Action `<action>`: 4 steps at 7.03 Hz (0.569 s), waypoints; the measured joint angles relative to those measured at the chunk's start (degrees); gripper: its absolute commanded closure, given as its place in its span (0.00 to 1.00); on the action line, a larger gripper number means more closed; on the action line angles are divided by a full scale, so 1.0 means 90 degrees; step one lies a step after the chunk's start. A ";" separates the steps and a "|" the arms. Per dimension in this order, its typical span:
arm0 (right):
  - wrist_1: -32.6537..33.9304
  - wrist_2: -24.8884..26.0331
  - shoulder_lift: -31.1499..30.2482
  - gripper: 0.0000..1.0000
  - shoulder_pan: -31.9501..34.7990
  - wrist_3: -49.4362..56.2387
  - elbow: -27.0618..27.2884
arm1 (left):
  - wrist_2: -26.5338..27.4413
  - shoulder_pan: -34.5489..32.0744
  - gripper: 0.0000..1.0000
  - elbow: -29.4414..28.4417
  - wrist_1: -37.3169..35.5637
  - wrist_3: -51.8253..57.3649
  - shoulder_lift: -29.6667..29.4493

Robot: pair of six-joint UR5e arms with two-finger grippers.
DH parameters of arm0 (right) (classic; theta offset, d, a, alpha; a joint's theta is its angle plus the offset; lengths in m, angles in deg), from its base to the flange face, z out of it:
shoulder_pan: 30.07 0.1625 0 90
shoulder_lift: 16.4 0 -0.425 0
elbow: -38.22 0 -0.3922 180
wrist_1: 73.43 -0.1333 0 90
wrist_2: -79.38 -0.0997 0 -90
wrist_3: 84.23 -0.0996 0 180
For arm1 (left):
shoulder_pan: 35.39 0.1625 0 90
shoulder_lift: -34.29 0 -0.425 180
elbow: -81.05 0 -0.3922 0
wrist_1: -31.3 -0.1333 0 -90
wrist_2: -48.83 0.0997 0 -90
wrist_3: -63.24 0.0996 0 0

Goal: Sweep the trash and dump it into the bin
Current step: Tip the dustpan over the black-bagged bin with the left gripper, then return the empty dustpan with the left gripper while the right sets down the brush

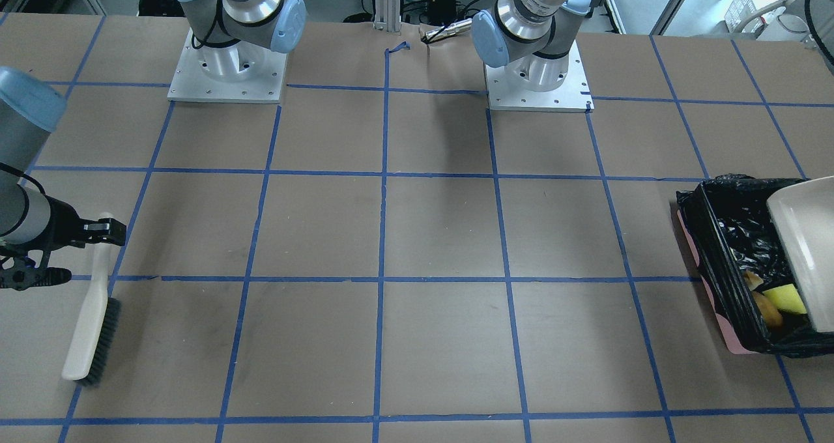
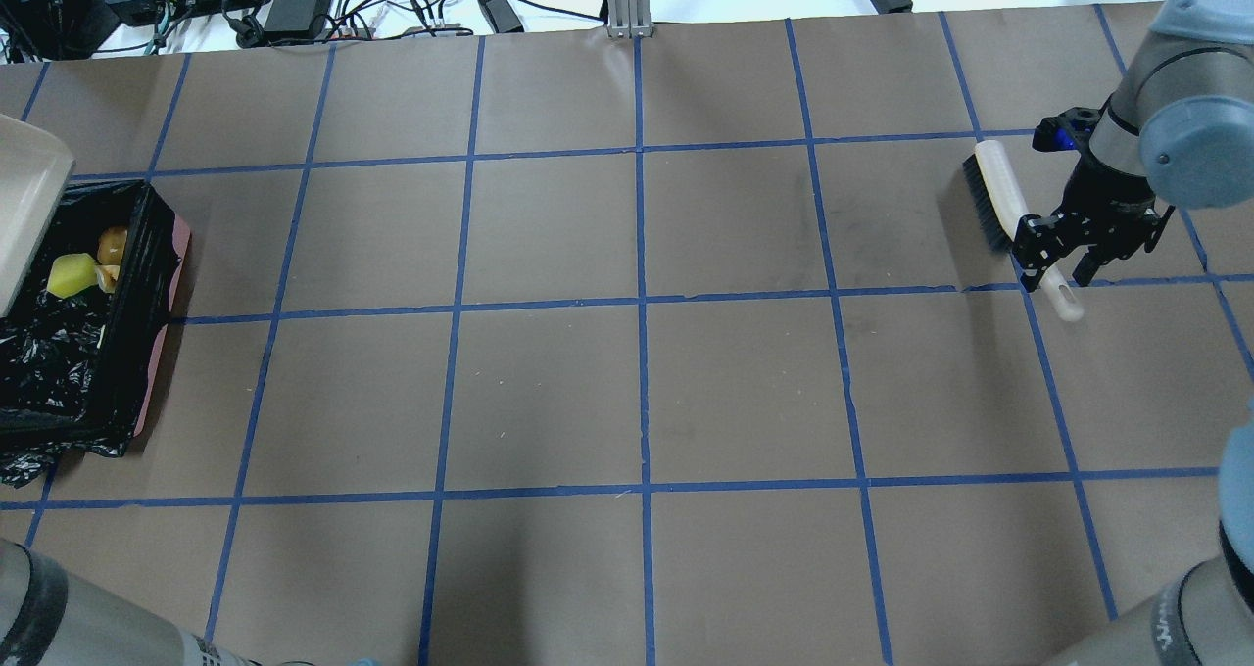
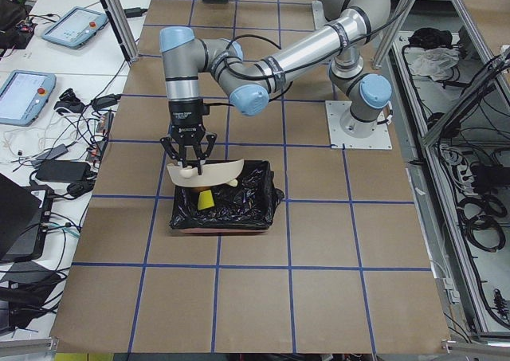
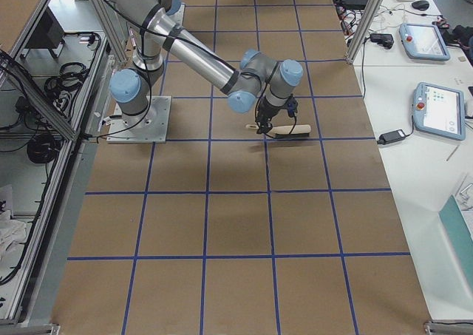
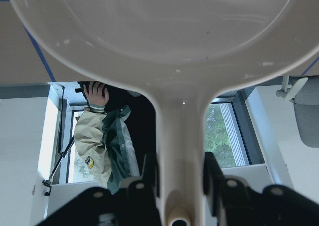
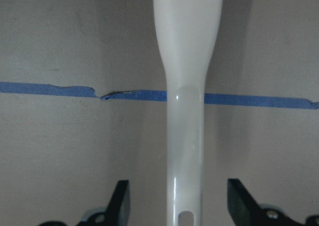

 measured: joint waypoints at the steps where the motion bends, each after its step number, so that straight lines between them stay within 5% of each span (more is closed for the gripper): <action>1: 0.0009 -0.0002 0.0001 0.11 0.0000 -0.0010 -0.0003 | -0.0344 -0.0270 1.00 0.0001 0.0418 -0.0319 0.0102; 4: 0.0007 -0.0003 0.0002 0.11 0.0000 -0.0021 -0.0004 | -0.1416 -0.1051 1.00 0.0118 0.1152 -0.1665 0.0106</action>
